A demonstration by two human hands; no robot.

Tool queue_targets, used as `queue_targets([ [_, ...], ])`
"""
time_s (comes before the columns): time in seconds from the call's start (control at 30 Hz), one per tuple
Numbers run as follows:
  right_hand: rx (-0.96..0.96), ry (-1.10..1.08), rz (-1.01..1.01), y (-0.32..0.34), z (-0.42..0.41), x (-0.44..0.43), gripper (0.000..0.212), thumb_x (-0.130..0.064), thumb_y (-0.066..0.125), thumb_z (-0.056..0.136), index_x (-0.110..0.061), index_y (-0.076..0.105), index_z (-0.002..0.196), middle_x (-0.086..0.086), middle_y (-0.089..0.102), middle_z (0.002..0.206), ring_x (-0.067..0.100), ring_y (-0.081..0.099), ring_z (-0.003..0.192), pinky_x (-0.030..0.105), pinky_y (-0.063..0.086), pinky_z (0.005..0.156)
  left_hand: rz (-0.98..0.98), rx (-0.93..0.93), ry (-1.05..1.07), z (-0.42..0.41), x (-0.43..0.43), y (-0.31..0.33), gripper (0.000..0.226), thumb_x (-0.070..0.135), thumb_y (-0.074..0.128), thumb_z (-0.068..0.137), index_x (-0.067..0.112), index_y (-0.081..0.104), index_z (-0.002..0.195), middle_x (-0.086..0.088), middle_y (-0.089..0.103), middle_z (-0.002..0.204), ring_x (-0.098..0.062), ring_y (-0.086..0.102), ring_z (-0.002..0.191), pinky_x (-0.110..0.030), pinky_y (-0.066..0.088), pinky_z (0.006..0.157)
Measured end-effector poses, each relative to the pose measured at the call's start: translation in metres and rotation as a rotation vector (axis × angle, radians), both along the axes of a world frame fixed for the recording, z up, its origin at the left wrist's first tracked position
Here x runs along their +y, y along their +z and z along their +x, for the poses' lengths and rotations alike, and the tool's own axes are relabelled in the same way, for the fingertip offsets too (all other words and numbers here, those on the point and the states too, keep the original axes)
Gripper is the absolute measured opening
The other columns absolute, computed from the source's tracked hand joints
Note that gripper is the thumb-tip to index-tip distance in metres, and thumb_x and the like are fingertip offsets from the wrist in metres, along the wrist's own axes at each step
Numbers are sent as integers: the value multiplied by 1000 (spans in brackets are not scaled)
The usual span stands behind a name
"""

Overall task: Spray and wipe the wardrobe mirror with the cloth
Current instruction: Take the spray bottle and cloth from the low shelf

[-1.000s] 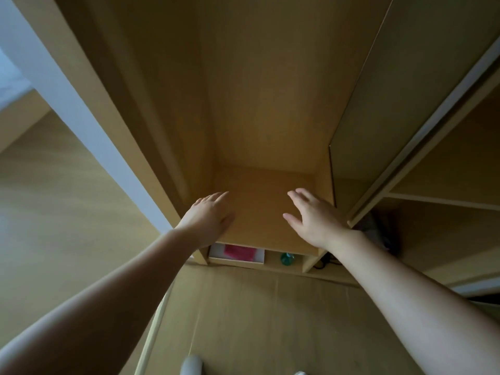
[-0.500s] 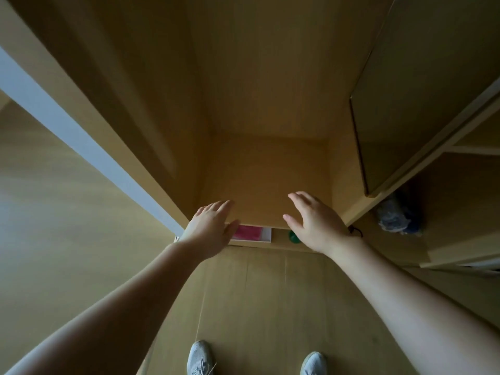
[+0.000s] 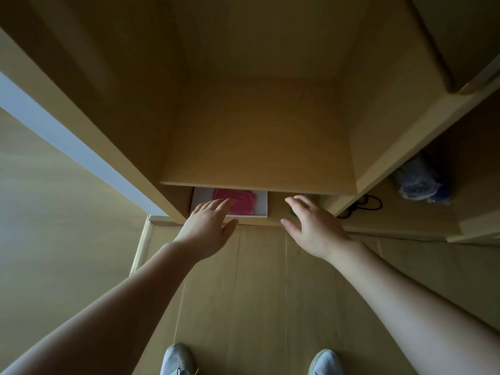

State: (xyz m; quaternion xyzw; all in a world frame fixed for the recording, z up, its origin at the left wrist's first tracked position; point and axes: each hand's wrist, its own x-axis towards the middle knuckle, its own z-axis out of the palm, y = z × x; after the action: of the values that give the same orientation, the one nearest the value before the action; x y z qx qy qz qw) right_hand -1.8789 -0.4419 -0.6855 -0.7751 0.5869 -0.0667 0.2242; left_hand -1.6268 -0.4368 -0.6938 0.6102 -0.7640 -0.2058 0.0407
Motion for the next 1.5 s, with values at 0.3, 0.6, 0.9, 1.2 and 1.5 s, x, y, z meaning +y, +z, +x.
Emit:
queue_targets([
  [0.3,62,-31,-17,-136,-6,-16,55,-43,49,98,-16,38,145,2,41,146,24,54,119,40,53,86,-100,10,-49,-8,-30,-128,54,41,48,98,14,41,144,-7,50,144,-27,42,134,-37,31,110],
  [0.6,127,-152,-16,-229,-24,-35,59,-44,45,99,-19,31,150,3,31,156,22,41,136,40,46,103,-192,76,-82,-16,-53,-216,51,31,54,95,15,44,142,-8,53,140,-30,46,129,-40,36,105],
  [0.9,129,-318,-154,-267,-35,-46,59,-40,47,98,-22,26,150,4,25,158,22,58,115,33,55,76,-326,120,-126,-18,-53,-234,41,23,58,93,10,54,132,-10,61,129,-32,54,119,-41,41,98],
  [1.2,-25,-520,-160,-274,-44,-95,66,-30,51,99,-28,13,153,3,46,144,23,66,86,31,53,59,-330,147,-132,-12,-57,-239,42,27,55,95,14,52,135,-7,59,132,-29,54,119,-39,42,97],
  [1.5,-88,-649,-248,-300,-43,-112,47,-23,49,100,-15,37,145,11,64,116,27,65,93,26,43,63,-289,151,-152,-2,-55,-243,47,30,53,97,15,47,141,-4,55,138,-24,49,128,-37,38,105],
])
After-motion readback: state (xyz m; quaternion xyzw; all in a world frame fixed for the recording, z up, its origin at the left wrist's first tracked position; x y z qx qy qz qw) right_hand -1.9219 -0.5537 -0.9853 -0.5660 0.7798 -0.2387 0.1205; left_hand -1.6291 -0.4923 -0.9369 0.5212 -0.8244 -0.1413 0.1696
